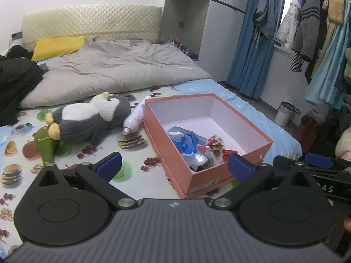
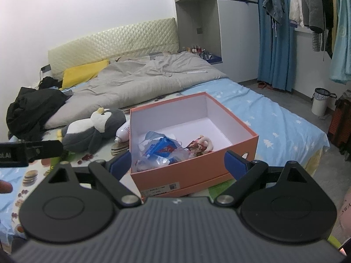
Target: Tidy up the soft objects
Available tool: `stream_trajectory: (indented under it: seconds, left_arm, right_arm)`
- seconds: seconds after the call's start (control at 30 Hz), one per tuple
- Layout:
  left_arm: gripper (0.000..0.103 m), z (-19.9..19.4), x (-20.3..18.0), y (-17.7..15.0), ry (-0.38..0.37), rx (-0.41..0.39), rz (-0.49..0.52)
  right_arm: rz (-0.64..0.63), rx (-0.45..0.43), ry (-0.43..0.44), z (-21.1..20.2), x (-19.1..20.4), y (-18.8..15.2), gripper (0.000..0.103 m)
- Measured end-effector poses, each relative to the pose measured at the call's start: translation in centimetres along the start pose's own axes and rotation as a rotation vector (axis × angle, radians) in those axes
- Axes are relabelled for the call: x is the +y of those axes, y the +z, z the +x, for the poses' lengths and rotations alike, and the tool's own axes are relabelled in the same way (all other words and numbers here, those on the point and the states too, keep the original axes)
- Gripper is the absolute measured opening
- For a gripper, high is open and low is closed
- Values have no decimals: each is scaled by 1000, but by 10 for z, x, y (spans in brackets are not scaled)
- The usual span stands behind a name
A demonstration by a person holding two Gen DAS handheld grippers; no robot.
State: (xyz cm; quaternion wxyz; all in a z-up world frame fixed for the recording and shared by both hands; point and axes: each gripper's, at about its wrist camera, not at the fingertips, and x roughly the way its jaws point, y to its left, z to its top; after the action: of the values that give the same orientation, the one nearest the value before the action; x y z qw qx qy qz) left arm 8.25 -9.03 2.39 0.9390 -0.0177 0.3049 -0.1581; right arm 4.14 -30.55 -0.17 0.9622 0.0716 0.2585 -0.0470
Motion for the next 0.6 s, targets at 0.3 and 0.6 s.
stream_trajectory:
  seconds: [0.3,0.6]
  left_arm:
    - [103,2,6,1,35,7,-22]
    - [103,0,4,-2,40,4,-16]
  right_arm:
    - [5,11,8,2,0,1,93]
    - [5,6,4,1,1,2,93]
